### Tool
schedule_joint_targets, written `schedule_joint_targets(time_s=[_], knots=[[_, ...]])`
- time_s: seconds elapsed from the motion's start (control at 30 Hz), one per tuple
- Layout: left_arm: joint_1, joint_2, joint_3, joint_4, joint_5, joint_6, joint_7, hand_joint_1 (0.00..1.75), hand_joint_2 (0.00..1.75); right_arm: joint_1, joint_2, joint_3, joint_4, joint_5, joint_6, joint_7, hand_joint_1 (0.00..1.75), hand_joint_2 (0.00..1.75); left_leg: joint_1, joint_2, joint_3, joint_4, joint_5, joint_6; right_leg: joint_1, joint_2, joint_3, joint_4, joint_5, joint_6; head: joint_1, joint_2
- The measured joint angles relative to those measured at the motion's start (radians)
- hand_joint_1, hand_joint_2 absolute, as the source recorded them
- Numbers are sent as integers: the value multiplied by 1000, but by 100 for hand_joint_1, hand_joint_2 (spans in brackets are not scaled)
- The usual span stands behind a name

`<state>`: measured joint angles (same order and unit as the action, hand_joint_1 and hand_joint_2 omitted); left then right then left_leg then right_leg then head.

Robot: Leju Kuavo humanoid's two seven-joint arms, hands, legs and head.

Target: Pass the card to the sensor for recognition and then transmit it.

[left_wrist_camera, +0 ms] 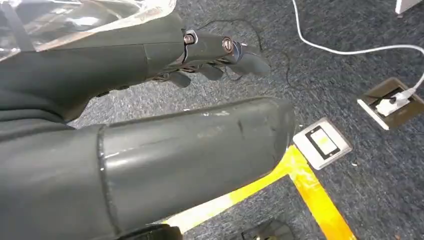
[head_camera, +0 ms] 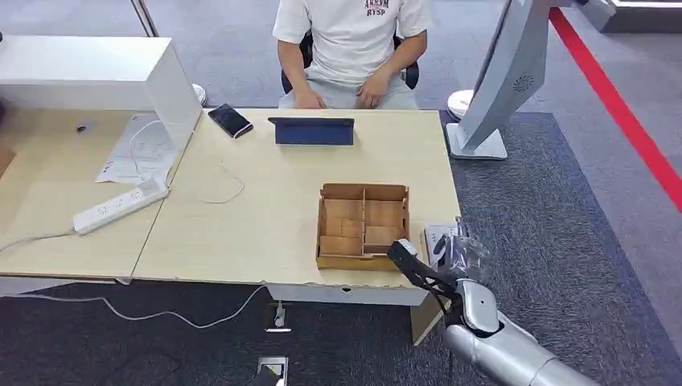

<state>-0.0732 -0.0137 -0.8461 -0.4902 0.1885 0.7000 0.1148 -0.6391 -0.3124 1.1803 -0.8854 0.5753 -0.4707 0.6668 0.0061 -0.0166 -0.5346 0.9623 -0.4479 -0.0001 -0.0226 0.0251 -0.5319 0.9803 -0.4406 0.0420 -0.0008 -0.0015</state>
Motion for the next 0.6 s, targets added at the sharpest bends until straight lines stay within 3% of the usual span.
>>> schedule_joint_targets(time_s=[0.6], knots=[[22, -6, 43, 0, -4, 0, -11, 0, 0, 14, 26, 22, 44, -35, -1, -33, 175, 175, 0, 0, 0, 0, 0, 0, 0, 0, 0, 0, 0, 0, 0, 0]])
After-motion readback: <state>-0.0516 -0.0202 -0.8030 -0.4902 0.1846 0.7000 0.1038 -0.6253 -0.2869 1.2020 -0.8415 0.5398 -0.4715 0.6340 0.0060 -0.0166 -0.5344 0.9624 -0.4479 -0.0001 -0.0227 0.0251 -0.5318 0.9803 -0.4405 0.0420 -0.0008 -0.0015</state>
